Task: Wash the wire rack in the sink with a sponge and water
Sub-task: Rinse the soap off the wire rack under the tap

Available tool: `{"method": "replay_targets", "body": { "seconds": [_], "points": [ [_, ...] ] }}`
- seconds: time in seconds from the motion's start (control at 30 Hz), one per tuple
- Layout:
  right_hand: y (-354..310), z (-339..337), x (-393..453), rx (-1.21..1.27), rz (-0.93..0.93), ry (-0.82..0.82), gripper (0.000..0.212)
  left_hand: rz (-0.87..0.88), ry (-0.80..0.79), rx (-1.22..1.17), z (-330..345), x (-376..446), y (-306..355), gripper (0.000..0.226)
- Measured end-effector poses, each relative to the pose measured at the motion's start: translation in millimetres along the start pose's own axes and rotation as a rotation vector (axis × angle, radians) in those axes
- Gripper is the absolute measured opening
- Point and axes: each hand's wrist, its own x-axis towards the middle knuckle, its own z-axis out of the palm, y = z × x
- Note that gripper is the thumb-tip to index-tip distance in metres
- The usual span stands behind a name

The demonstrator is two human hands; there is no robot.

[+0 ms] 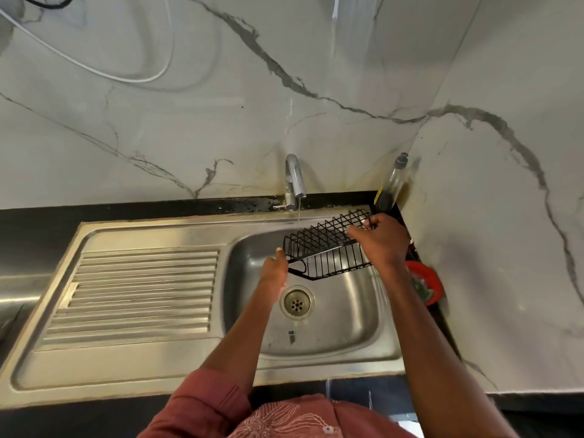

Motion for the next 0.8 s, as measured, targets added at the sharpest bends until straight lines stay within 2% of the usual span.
{"method": "replay_targets", "body": {
  "seconds": [0.1,0.17,0.27,0.4,0.53,0.67,0.73,0.8],
  "points": [
    [-2,10,-7,-0.109,-0.097,-0.104,0.034,0.027,-0.021,-0.064,-5,-6,-7,0.066],
    [-4,16,-10,-0.163,-0.155,-0.204,0.037,-0.053,-0.053,-0.126,-11,-5,-9,0.063],
    [-11,19,-14,-0.184,-0.183,-0.358,0.043,-0.154,-0.114,-0.201,-19,-3,-19,0.07],
    [-14,22,-21,-0.168,-0.175,-0.538,0.047,-0.172,-0.077,-0.213,-31,-2,-30,0.055],
    [-4,28,-31,-0.065,-0.116,-0.543,0.044,-0.187,0.002,-0.188,-39,6,-42,0.055],
    [8,37,-33,0.022,0.0,-0.492,0.042,0.008,0.169,-0.087,-47,9,-22,0.057],
    [10,40,-31,0.046,0.035,-0.47,0.045,0.108,0.114,-0.148,-47,9,-1,0.059],
    [10,44,-30,0.058,0.042,-0.462,0.038,0.149,-0.016,-0.257,-44,7,22,0.067]
  ]
}}
